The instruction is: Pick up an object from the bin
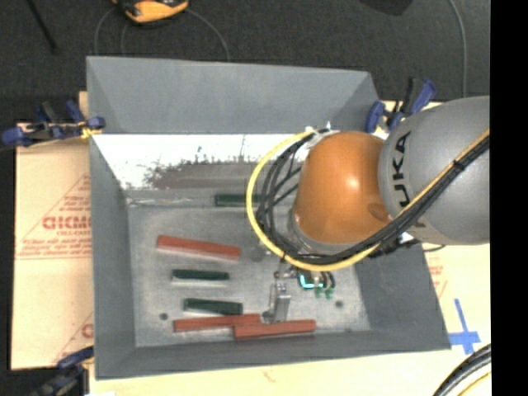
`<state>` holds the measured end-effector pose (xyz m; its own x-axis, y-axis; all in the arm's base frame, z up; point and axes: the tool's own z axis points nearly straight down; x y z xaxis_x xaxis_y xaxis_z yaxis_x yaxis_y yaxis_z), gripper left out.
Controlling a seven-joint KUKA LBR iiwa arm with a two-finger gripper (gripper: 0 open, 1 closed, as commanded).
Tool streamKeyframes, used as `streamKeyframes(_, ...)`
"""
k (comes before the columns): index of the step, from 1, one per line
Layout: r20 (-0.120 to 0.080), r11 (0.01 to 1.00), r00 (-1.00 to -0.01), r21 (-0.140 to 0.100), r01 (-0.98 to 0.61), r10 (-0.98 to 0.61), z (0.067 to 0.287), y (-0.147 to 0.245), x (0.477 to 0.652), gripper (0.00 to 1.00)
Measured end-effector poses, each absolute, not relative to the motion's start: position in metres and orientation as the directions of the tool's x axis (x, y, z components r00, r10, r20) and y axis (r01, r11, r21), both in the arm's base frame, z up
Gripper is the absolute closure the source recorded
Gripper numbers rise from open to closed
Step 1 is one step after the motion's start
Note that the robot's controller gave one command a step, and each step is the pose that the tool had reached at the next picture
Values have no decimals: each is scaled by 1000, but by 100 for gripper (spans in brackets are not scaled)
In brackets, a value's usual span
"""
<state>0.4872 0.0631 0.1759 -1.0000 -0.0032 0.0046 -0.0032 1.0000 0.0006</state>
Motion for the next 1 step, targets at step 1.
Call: streamKeyframes(1,-3,1000,-1000,1,-1,-1,179,63,489,0)
